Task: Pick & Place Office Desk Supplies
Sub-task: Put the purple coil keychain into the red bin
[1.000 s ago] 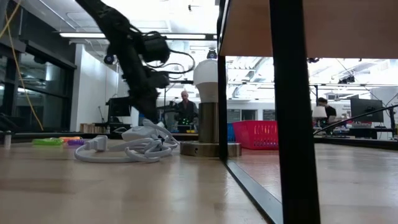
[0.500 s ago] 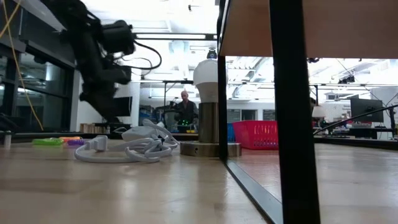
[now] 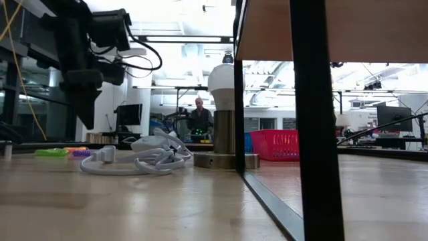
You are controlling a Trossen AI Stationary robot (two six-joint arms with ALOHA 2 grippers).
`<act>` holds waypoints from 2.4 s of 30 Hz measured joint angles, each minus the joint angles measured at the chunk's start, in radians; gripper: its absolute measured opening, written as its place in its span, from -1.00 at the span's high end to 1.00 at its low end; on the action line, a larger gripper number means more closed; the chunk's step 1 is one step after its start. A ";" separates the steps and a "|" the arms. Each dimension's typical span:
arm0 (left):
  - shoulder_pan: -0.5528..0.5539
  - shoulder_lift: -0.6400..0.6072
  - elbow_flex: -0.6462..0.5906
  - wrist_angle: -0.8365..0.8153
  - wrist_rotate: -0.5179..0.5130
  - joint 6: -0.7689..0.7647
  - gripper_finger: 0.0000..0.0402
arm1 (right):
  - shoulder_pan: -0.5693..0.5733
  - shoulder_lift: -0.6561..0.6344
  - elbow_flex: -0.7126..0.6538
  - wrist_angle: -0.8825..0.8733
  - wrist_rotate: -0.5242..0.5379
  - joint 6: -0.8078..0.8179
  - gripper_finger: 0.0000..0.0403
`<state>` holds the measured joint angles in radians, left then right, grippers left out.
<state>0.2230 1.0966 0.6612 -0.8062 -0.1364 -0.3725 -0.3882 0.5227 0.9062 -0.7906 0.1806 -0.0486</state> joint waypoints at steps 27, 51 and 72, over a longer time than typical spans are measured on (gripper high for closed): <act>0.063 0.000 -0.111 0.105 0.123 0.057 0.84 | 0.000 0.000 0.000 0.000 0.000 0.000 0.46; 0.076 0.001 -0.111 0.116 0.159 0.074 0.49 | 0.000 0.000 0.000 0.000 0.000 0.000 0.46; 0.047 0.095 -0.110 0.187 0.058 0.163 0.42 | 0.000 0.000 0.000 0.000 0.000 0.000 0.46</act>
<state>0.2695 1.1919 0.5510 -0.6194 -0.0779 -0.2096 -0.3882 0.5228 0.9060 -0.7904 0.1802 -0.0486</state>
